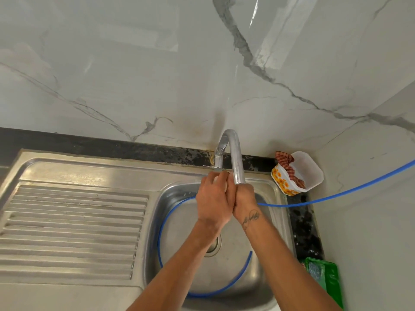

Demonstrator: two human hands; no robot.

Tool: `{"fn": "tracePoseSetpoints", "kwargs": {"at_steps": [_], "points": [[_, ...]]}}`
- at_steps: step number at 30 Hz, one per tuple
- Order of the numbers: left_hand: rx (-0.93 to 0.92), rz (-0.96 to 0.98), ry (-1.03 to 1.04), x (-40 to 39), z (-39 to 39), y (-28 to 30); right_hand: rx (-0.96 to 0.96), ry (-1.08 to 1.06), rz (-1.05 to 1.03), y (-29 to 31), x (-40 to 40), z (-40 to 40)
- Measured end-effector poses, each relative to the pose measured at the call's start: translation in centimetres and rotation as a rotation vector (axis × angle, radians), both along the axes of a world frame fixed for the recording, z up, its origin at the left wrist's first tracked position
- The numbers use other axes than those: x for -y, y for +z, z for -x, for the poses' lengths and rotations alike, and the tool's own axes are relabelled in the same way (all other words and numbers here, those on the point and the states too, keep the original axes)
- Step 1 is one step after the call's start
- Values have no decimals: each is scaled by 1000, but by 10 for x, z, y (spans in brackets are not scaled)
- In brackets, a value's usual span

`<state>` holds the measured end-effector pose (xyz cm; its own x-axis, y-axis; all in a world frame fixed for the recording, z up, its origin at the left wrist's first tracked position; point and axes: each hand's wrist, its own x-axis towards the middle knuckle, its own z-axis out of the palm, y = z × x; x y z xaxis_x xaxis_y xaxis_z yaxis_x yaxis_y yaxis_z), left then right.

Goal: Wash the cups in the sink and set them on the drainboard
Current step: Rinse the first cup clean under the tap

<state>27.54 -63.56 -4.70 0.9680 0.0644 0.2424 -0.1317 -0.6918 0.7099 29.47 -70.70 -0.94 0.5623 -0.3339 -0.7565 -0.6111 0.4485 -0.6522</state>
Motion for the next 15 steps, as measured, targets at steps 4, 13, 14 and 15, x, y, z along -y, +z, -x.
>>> {"fn": "tracePoseSetpoints", "kwargs": {"at_steps": [4, 13, 14, 15], "points": [[-328, 343, 147, -6, -22, 6, 146, 294, 359, 8, -15, 14], [-1348, 888, 37, -45, -48, 23, 711, 1489, 1337, -16, 55, 44], [-1329, 904, -4, -43, -47, 22, 674, 1482, 1217, -8, 58, 37], [-1280, 917, -37, -41, -45, 19, 627, 1443, 1051, -3, 58, 31]]}}
